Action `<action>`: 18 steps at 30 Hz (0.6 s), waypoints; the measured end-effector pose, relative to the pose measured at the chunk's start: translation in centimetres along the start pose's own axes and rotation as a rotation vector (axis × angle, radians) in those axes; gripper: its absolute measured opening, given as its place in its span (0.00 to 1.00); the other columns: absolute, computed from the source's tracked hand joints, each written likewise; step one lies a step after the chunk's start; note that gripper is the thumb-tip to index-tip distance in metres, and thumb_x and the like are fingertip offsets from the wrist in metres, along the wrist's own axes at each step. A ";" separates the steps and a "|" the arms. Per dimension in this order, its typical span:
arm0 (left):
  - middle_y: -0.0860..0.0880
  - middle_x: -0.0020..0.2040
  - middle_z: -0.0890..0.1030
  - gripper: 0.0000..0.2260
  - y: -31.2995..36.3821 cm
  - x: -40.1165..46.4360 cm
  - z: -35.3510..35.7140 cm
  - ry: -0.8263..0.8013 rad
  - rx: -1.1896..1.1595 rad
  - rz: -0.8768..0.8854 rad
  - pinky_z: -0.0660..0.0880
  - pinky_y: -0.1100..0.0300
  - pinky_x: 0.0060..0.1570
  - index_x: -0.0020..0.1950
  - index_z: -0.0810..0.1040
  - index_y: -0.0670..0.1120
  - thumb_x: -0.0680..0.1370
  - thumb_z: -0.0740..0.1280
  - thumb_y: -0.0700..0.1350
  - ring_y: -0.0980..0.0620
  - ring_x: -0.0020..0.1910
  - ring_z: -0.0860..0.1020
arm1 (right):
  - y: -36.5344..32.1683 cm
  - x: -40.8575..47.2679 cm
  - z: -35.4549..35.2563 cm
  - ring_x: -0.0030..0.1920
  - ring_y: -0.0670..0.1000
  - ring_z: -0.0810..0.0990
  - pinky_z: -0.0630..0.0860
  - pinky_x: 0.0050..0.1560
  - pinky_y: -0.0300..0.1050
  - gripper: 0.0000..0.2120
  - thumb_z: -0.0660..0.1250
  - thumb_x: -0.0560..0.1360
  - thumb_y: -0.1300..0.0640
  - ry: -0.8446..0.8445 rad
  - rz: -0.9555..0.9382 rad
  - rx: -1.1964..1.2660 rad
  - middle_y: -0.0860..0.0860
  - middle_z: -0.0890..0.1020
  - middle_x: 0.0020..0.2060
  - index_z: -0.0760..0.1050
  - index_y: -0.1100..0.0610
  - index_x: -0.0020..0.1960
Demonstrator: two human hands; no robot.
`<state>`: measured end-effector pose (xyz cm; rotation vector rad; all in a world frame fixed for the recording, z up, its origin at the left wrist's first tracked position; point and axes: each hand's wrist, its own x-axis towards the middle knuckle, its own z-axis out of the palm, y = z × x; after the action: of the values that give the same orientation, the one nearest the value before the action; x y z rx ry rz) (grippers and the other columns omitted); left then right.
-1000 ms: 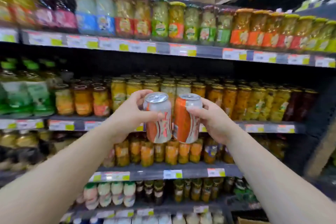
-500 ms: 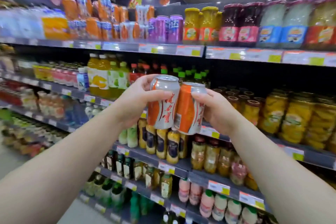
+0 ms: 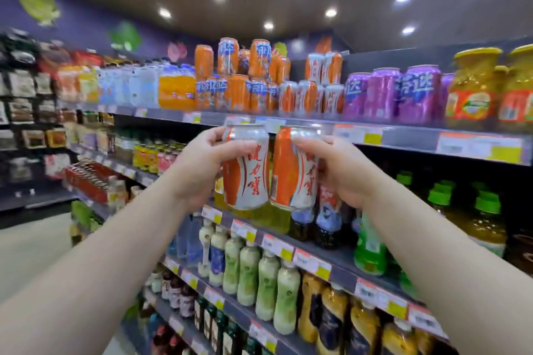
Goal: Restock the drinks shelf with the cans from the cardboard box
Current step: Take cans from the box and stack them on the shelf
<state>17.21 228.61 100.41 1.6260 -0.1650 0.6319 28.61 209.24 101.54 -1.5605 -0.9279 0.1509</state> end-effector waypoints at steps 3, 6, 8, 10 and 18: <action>0.49 0.46 0.86 0.22 -0.2 5.4 -1.6 0.008 -0.032 0.034 0.77 0.58 0.43 0.58 0.80 0.46 0.66 0.75 0.50 0.52 0.44 0.84 | -1.0 5.3 -0.4 0.48 0.50 0.86 0.80 0.50 0.48 0.21 0.74 0.59 0.38 0.002 0.007 -0.042 0.50 0.87 0.47 0.86 0.49 0.46; 0.46 0.50 0.86 0.24 -0.6 10.5 -2.6 -0.006 -0.061 0.044 0.77 0.51 0.47 0.61 0.78 0.46 0.67 0.75 0.51 0.47 0.48 0.84 | -1.8 9.4 -1.1 0.47 0.46 0.86 0.76 0.50 0.48 0.16 0.73 0.61 0.38 0.033 -0.016 -0.102 0.48 0.87 0.47 0.86 0.43 0.45; 0.45 0.50 0.86 0.21 -0.9 13.7 -3.1 -0.052 -0.096 0.062 0.78 0.49 0.50 0.59 0.80 0.46 0.68 0.73 0.51 0.46 0.49 0.84 | -2.1 11.5 -1.7 0.46 0.46 0.86 0.76 0.46 0.45 0.11 0.72 0.64 0.38 0.059 -0.020 -0.132 0.47 0.87 0.46 0.85 0.41 0.44; 0.46 0.50 0.86 0.19 -1.3 16.6 -3.3 -0.107 -0.116 0.095 0.78 0.48 0.52 0.58 0.80 0.46 0.69 0.73 0.50 0.47 0.50 0.84 | -2.1 13.1 -2.4 0.45 0.46 0.86 0.77 0.43 0.43 0.12 0.71 0.66 0.40 0.131 -0.026 -0.162 0.47 0.87 0.45 0.86 0.46 0.44; 0.45 0.52 0.85 0.19 -2.1 26.8 -3.3 -0.366 -0.201 0.142 0.77 0.47 0.55 0.62 0.78 0.43 0.74 0.71 0.47 0.46 0.50 0.83 | -3.8 16.6 -3.9 0.34 0.44 0.85 0.76 0.28 0.34 0.12 0.70 0.74 0.46 0.541 -0.036 -0.236 0.47 0.87 0.37 0.82 0.55 0.47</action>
<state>39.57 238.90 111.76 1.5296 -0.5980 0.4045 40.22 216.32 112.57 -1.6787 -0.5554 -0.4048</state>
